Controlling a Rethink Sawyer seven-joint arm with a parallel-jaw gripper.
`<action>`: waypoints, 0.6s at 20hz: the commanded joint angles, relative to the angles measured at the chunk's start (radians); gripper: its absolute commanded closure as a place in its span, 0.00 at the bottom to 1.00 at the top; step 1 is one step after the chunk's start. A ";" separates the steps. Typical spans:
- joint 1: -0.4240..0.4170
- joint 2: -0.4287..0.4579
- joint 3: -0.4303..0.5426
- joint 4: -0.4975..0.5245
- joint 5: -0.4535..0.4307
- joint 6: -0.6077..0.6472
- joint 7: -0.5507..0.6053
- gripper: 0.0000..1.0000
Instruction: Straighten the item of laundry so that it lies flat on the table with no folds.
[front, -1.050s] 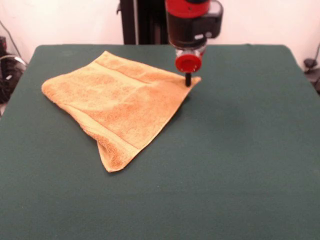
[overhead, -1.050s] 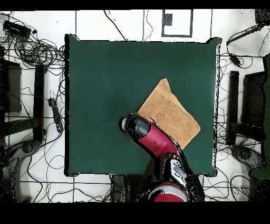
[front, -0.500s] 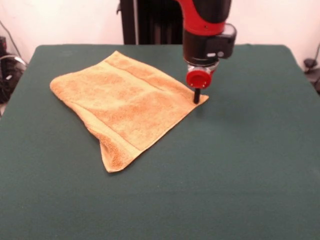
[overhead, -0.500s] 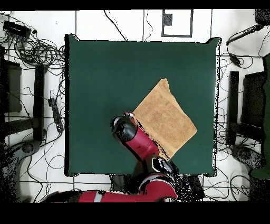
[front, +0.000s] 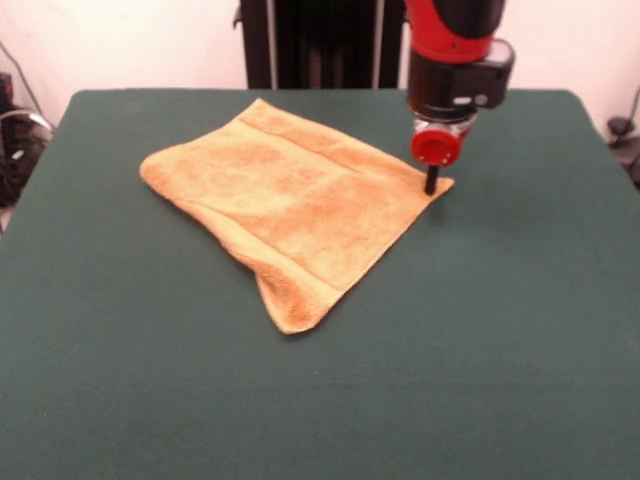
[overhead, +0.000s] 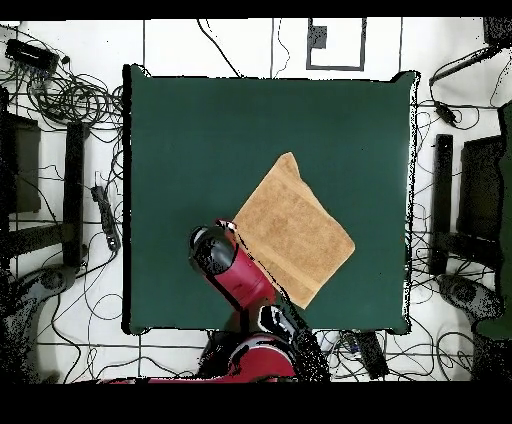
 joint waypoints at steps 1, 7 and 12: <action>0.126 -0.025 0.100 0.090 0.147 0.082 0.382 1.00; 0.140 -0.052 0.100 0.102 0.185 0.110 0.371 1.00; 0.169 -0.038 0.113 0.080 0.228 0.089 0.395 1.00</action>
